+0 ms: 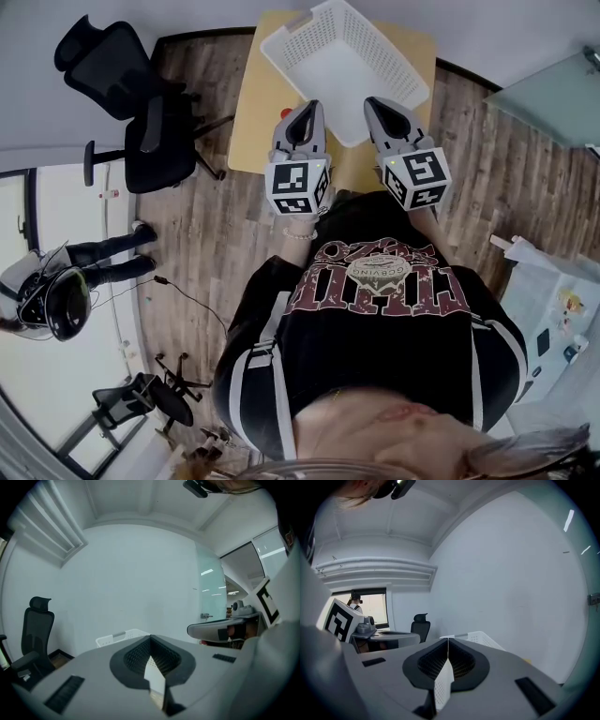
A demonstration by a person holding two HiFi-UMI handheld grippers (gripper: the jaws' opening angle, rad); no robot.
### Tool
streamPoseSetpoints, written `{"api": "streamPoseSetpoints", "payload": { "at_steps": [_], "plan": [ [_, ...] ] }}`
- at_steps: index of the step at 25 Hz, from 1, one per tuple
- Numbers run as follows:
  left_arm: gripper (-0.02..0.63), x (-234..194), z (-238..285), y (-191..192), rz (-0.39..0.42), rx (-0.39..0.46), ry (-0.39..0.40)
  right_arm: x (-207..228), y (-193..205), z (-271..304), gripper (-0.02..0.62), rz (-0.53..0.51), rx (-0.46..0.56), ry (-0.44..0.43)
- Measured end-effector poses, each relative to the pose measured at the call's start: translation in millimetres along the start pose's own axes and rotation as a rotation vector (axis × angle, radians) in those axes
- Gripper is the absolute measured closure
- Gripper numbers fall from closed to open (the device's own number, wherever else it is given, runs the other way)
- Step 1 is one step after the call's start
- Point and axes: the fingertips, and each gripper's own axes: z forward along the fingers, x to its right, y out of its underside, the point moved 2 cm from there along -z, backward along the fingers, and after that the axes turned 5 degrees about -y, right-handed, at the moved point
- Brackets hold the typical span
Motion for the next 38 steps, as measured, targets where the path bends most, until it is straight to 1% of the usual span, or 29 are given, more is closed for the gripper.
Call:
{"api": "streamPoseSetpoints", "payload": {
  "at_steps": [19, 38],
  "plan": [
    [0.558, 36.5, 13.8, -11.3, 0.021, 0.000, 0.125, 0.7, -3.3, 2.0, 0.578, -0.008, -0.015, -0.016],
    [0.558, 44.6, 21.9, -10.9, 0.022, 0.000, 0.168, 5.4, -1.8, 2.4, 0.578, -0.010, -0.018, -0.007]
  ]
}}
